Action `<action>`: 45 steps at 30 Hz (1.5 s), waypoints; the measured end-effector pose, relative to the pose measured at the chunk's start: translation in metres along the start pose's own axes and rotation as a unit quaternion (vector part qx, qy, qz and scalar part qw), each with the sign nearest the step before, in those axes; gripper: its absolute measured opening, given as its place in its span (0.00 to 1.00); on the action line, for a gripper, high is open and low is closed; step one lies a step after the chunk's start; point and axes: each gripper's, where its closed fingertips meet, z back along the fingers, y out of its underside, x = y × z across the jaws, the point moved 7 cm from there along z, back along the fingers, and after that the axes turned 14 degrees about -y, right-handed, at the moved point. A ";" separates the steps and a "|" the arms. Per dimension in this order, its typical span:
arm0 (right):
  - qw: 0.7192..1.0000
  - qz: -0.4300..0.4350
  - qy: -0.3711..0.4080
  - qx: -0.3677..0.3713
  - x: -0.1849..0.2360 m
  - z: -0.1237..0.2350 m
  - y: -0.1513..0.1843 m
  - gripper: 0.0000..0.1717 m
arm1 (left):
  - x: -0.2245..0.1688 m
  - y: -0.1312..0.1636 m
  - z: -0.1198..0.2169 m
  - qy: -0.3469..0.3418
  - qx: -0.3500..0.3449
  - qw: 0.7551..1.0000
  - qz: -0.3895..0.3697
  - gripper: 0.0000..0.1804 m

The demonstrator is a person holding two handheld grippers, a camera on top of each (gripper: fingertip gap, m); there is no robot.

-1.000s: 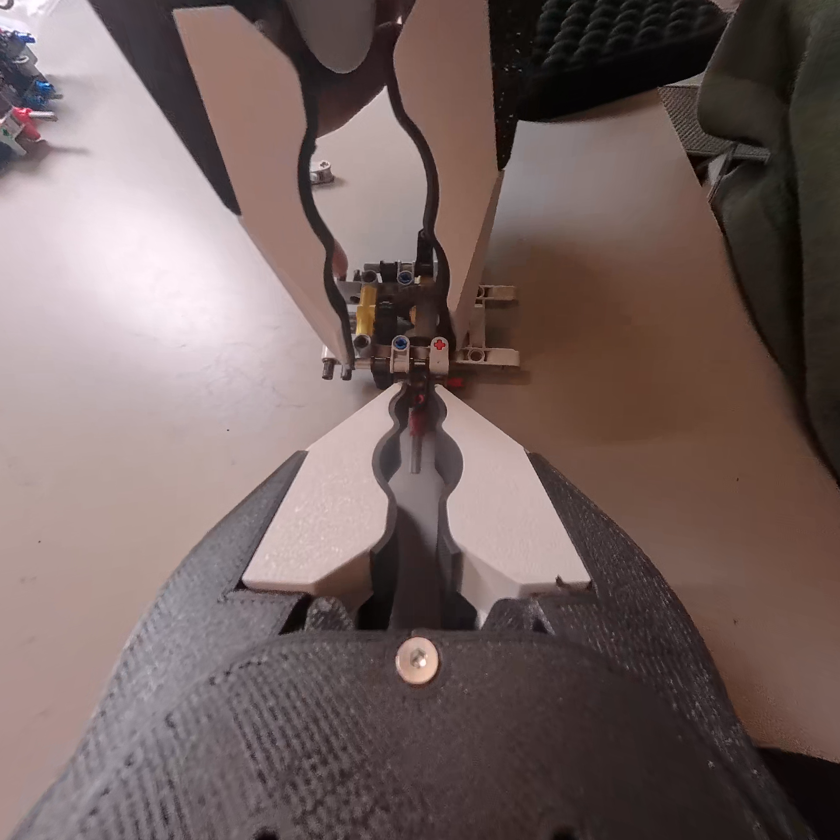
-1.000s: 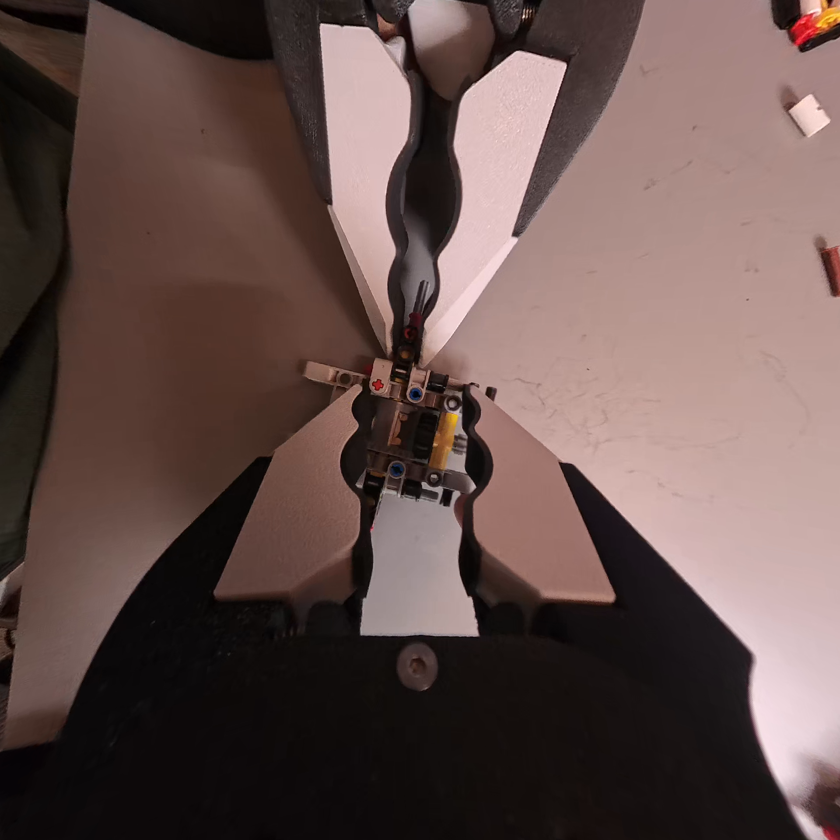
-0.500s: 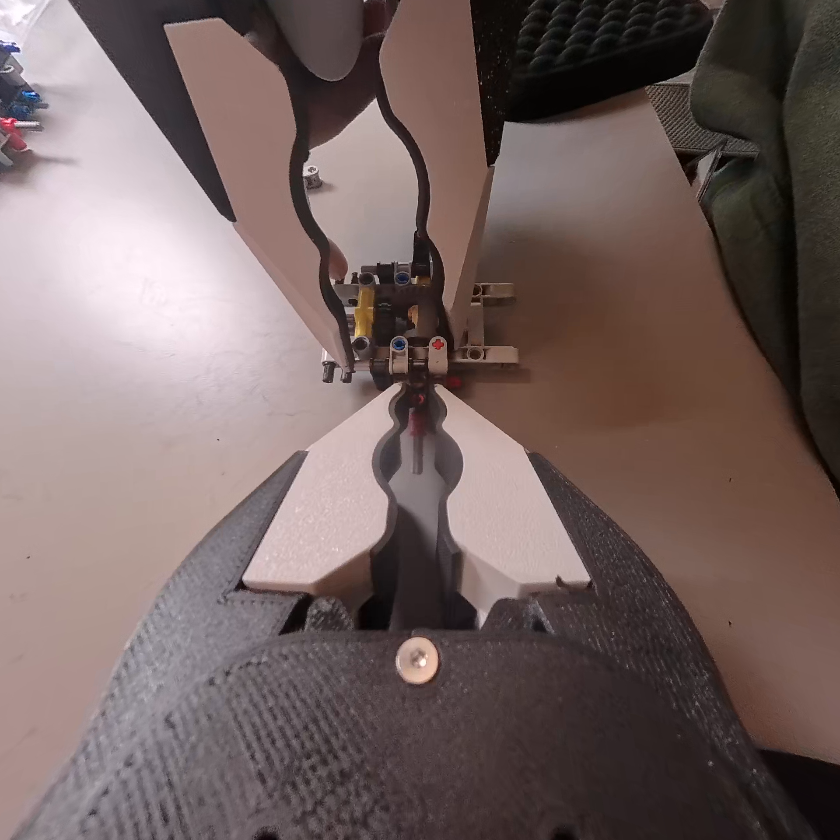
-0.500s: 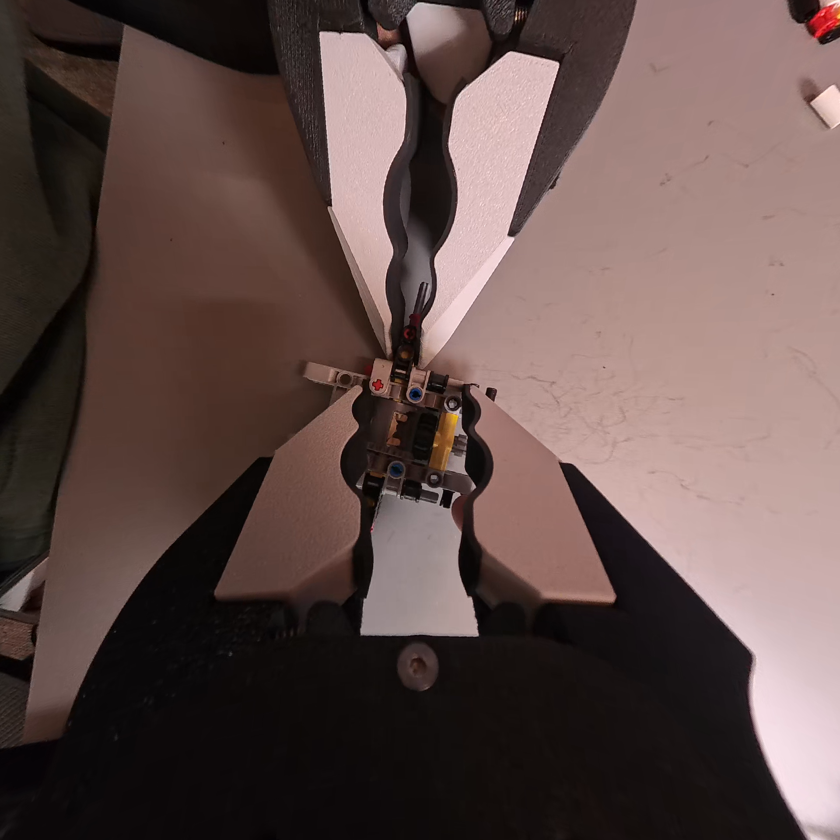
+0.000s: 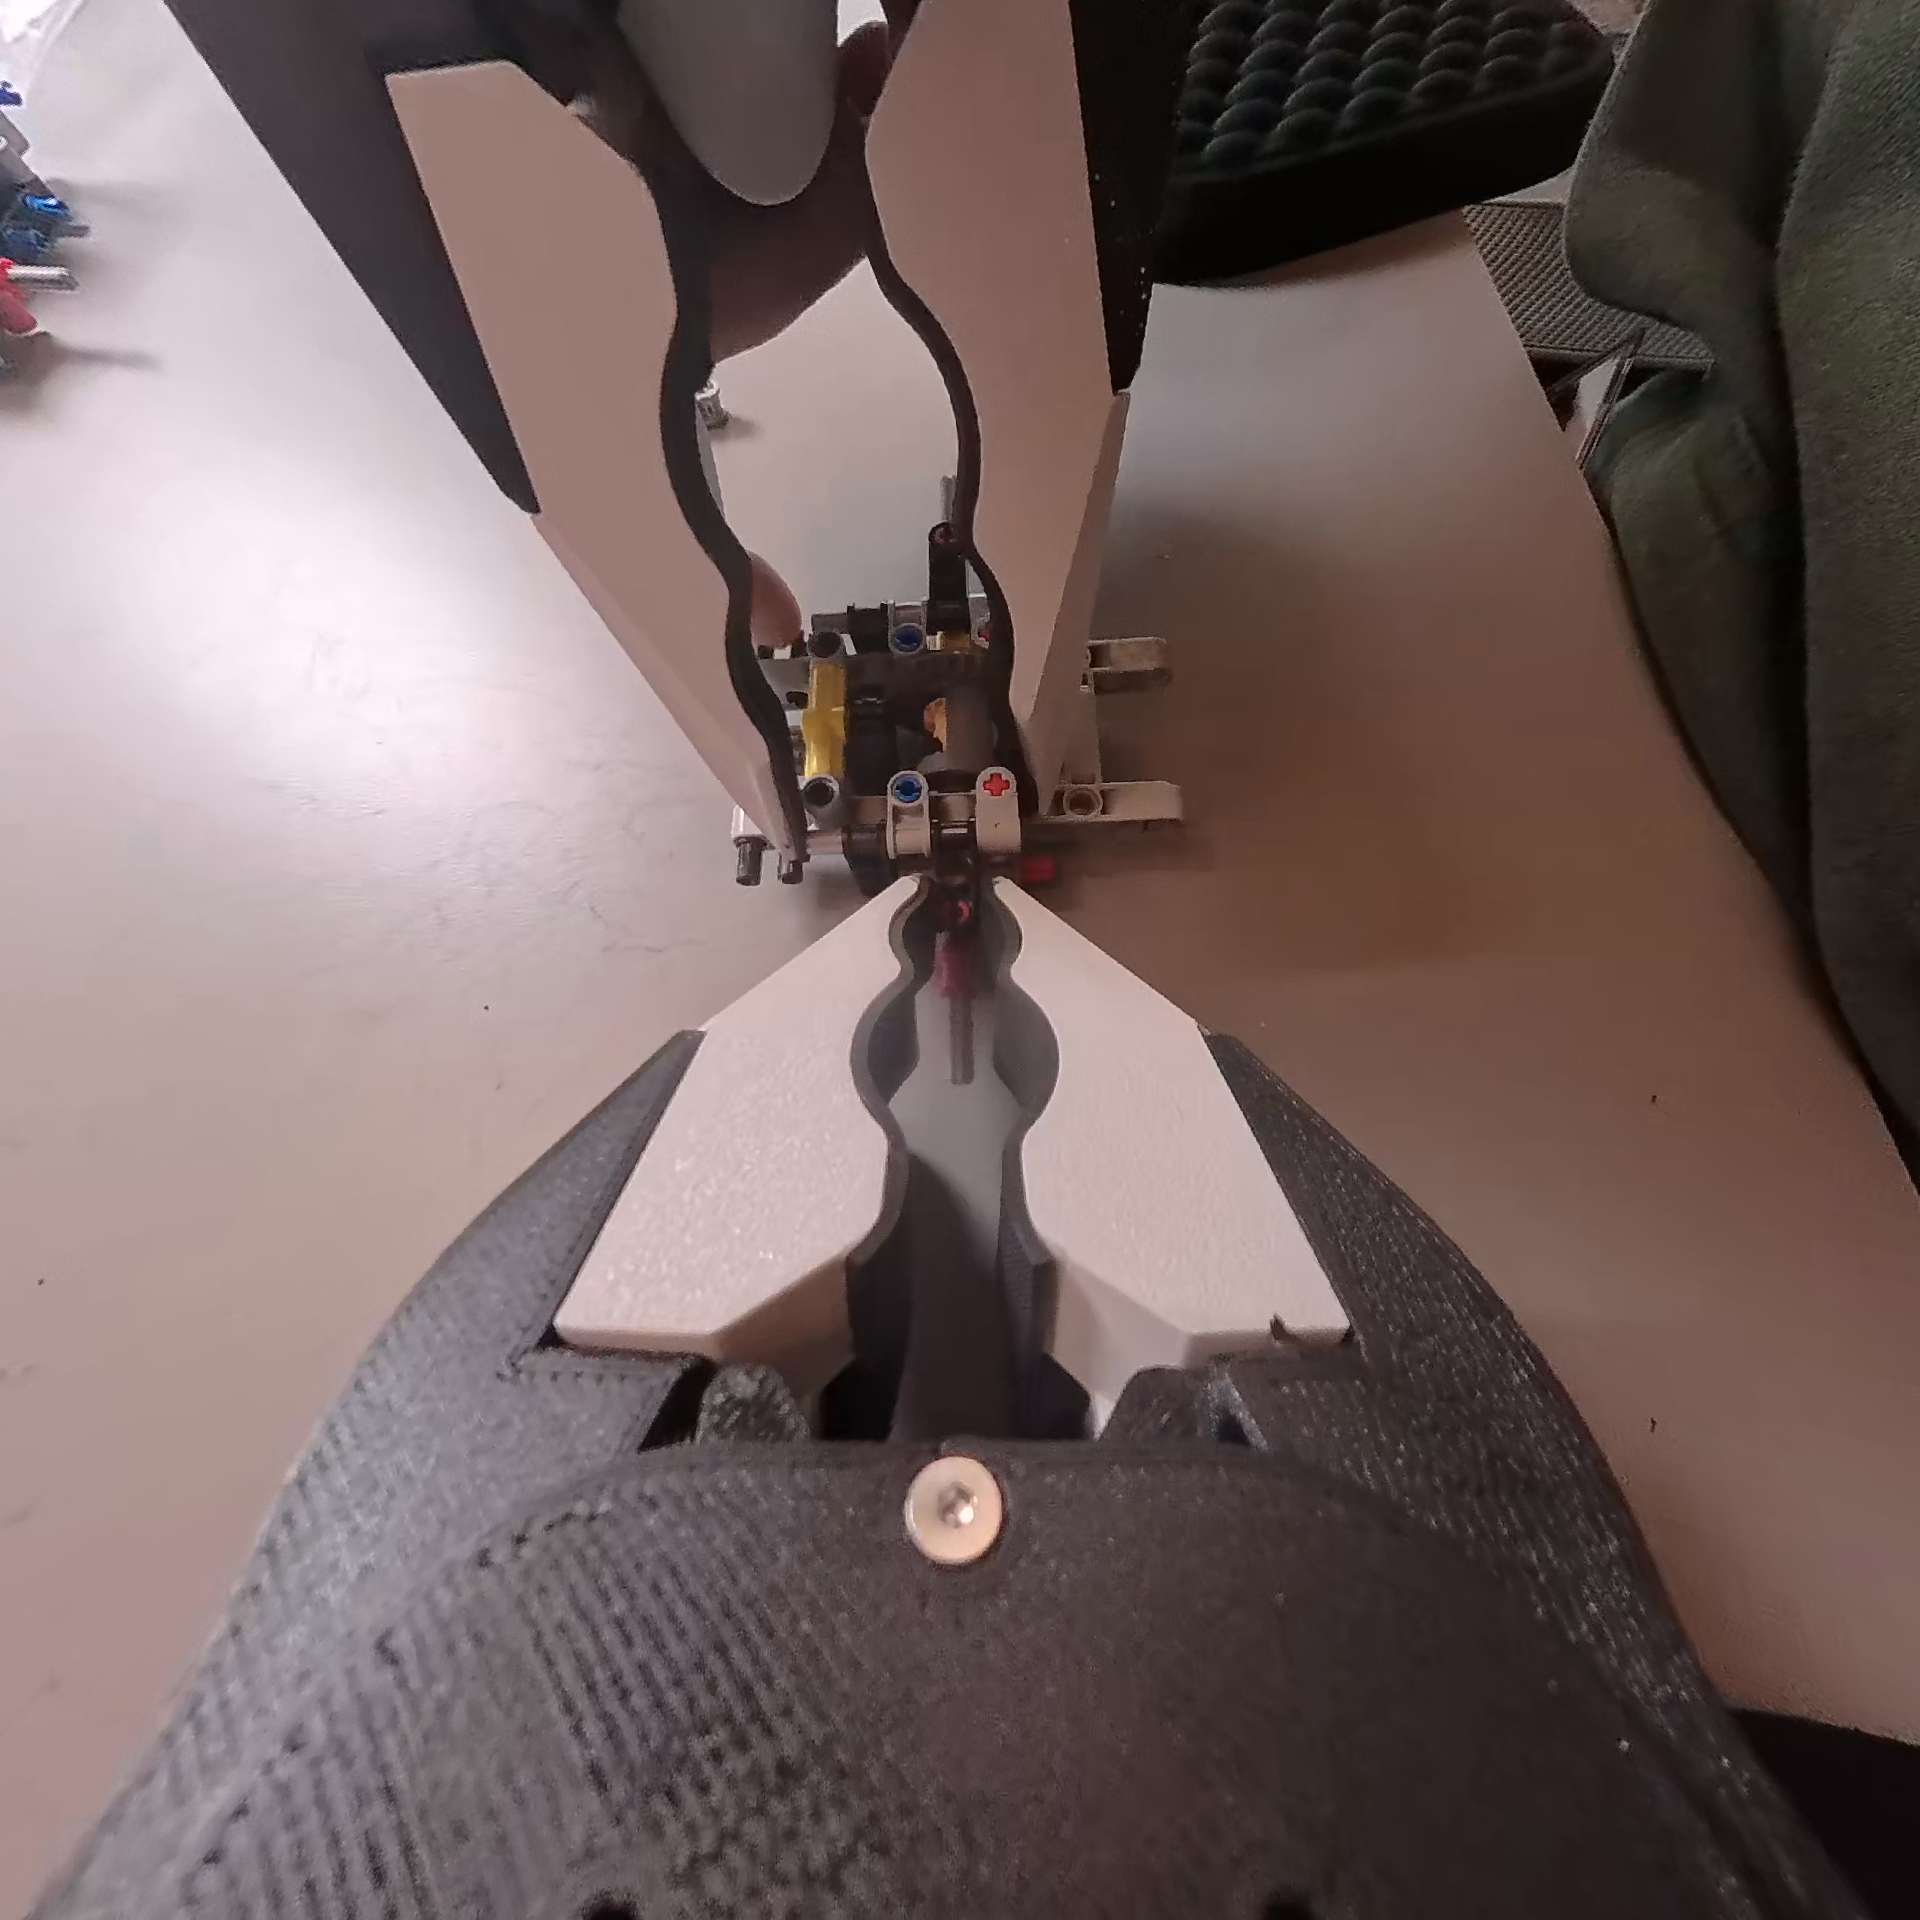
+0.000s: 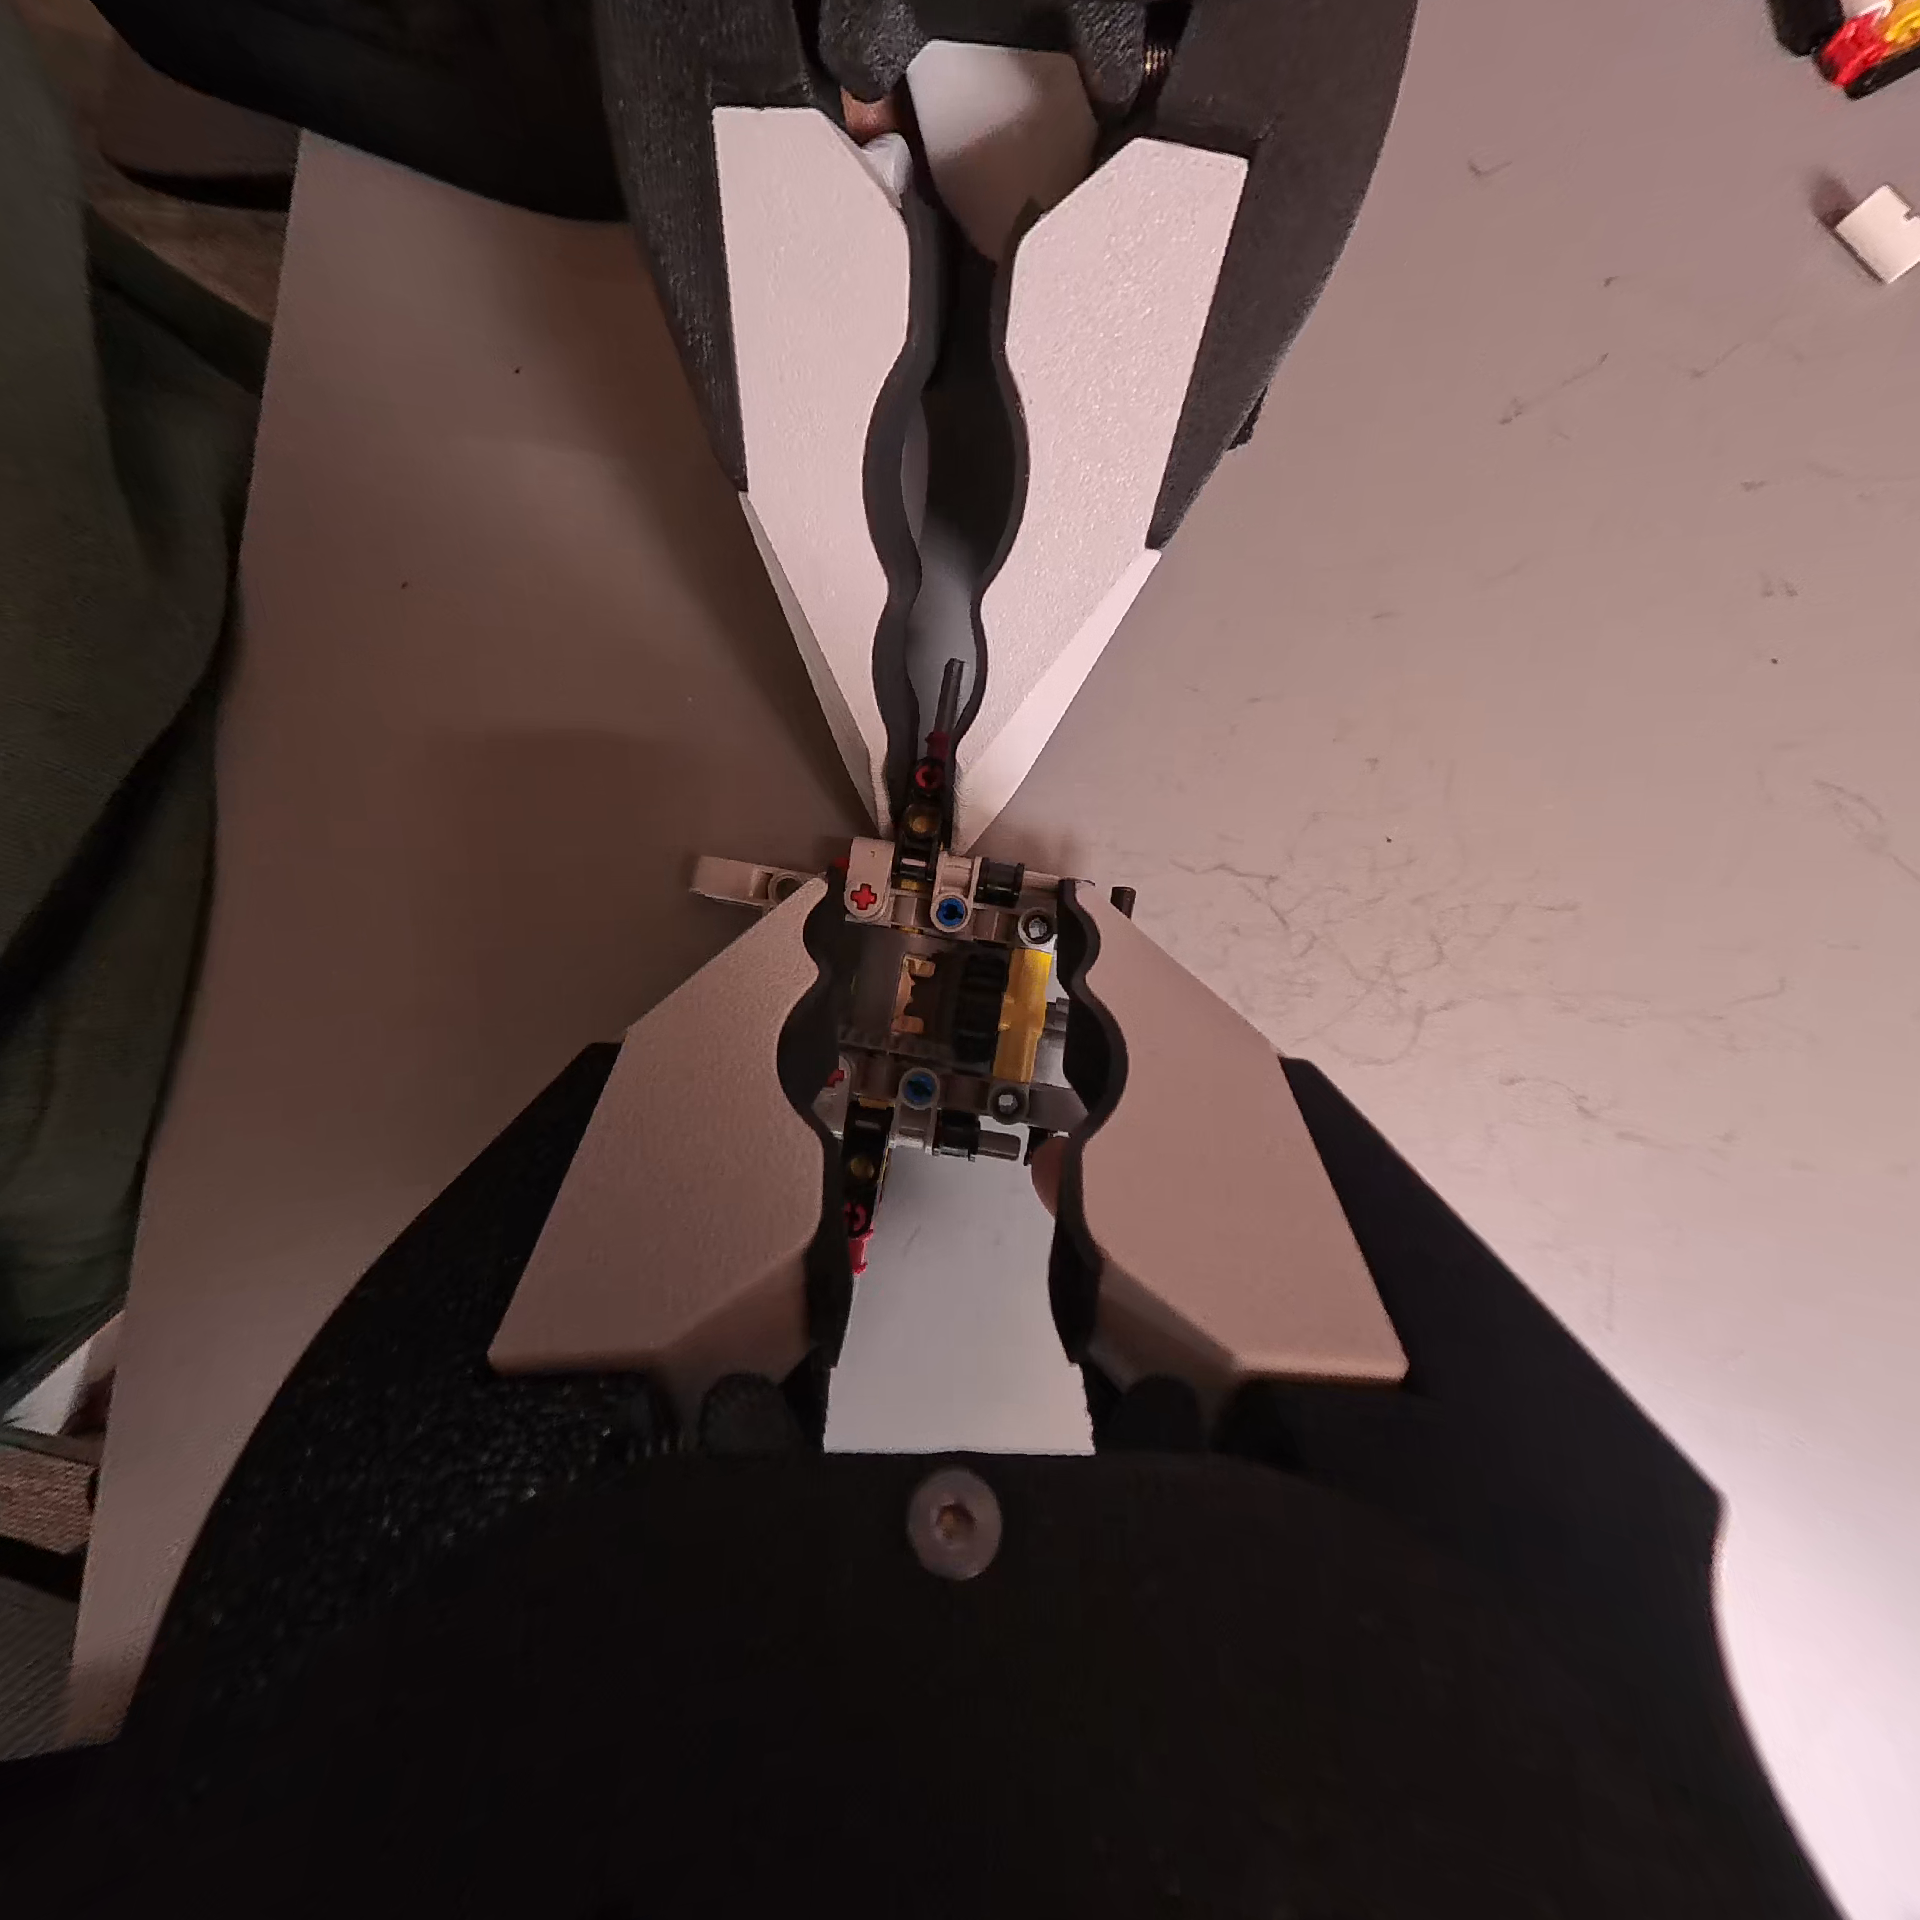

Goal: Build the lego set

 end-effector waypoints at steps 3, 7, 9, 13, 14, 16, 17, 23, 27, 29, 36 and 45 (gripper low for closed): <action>1.000 0.008 -0.003 -0.007 0.000 -0.001 0.001 0.23 | -0.001 0.000 0.000 0.001 -0.001 1.000 -0.004 0.03; 0.999 0.033 0.008 0.001 0.002 -0.001 0.000 0.22 | -0.001 0.000 0.000 0.004 0.001 1.000 -0.004 0.03; 0.999 0.040 0.017 0.006 0.004 -0.001 0.000 0.22 | -0.002 0.000 0.000 0.003 0.002 1.000 -0.006 0.03; 0.999 0.029 0.025 -0.004 0.007 -0.002 0.001 0.21 | -0.002 -0.001 0.000 0.012 0.006 1.000 0.001 0.03; 0.999 0.029 0.025 -0.003 0.008 -0.003 0.000 0.21 | -0.003 -0.001 0.000 0.015 0.006 1.000 0.001 0.03; 0.999 0.029 0.028 -0.001 0.008 -0.003 0.000 0.21 | -0.003 -0.001 0.001 0.016 0.008 1.000 0.000 0.03; 0.999 0.027 0.029 -0.004 0.009 -0.003 0.000 0.21 | -0.004 -0.001 0.000 0.016 0.009 1.000 0.001 0.03; 0.999 0.029 0.035 -0.002 0.011 -0.004 -0.001 0.21 | -0.005 -0.001 0.000 0.022 0.013 1.000 0.006 0.03; 0.999 0.032 0.032 0.000 0.014 -0.005 -0.001 0.21 | -0.007 -0.002 0.000 0.031 0.014 0.999 0.009 0.03; 0.999 0.035 0.035 0.004 0.014 -0.005 -0.001 0.21 | -0.007 -0.002 0.000 0.030 0.016 0.999 0.009 0.03; 0.999 0.035 0.039 0.005 0.015 -0.005 -0.001 0.20 | -0.007 -0.002 0.000 0.031 0.015 0.999 0.012 0.03; 0.998 0.039 0.044 0.003 0.016 -0.006 -0.001 0.20 | -0.007 -0.001 -0.001 0.033 0.008 0.999 0.009 0.03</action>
